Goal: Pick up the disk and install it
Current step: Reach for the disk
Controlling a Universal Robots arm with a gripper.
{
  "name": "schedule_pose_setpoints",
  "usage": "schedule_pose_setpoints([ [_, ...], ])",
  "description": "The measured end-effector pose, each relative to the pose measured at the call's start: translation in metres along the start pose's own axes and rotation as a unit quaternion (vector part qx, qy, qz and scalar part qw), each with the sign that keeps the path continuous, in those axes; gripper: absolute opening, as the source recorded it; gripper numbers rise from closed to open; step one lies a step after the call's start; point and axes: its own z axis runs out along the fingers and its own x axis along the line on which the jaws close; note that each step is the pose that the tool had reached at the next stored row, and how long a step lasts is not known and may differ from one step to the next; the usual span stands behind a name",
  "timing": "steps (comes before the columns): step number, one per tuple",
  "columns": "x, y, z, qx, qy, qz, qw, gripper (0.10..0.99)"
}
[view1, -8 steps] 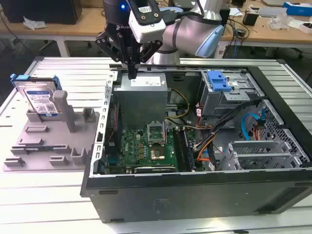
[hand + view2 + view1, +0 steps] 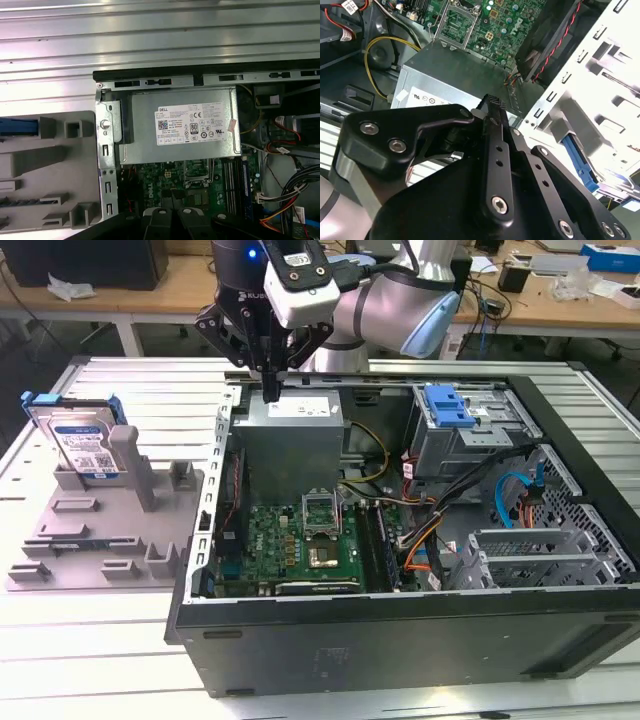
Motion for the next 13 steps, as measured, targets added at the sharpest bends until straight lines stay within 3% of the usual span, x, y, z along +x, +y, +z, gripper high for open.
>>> schedule_pose_setpoints([
  [7, 0.003, -0.0001, 0.0005, 0.0, 0.0, 0.0, 1.0, 0.106],
  [8, 0.0086, 0.0002, 0.0007, 0.0, -0.0001, 0.0, 1.0, 0.106],
  [11, 0.0375, 0.0036, 0.0023, 0.0001, 0.0, 0.0, 1.0, 0.106],
  [13, 0.0461, 0.0045, 0.0029, 0.0, 0.0, 0.0, 1.0, 0.106],
])
